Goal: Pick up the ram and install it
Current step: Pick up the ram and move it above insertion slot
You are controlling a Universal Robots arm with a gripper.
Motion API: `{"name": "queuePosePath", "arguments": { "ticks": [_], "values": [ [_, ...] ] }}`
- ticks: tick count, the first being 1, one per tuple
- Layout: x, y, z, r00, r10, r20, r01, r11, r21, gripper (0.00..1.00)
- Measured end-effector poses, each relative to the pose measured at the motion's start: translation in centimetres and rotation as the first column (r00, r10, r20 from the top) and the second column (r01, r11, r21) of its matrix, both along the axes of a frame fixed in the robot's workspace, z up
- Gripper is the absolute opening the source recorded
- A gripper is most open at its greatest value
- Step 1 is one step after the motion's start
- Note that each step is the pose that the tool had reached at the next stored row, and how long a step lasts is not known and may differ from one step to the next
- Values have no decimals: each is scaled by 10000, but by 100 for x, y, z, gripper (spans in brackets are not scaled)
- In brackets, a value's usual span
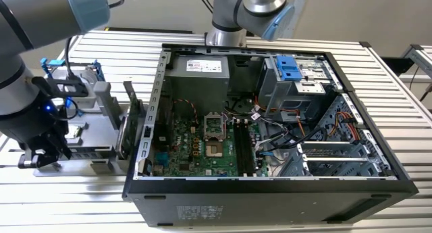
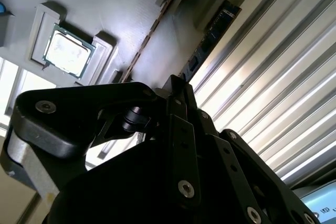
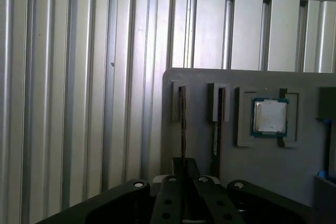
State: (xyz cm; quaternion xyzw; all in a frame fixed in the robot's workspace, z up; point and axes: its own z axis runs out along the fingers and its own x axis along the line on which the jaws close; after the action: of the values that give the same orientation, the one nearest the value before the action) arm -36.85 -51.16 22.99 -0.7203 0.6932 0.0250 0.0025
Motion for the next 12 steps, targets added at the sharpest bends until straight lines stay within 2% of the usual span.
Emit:
{"name": "queuePosePath", "arguments": {
  "ticks": [12],
  "values": [
    [-1,0,105,10000,-1,0,1,10000,0,0]
  ]
}}
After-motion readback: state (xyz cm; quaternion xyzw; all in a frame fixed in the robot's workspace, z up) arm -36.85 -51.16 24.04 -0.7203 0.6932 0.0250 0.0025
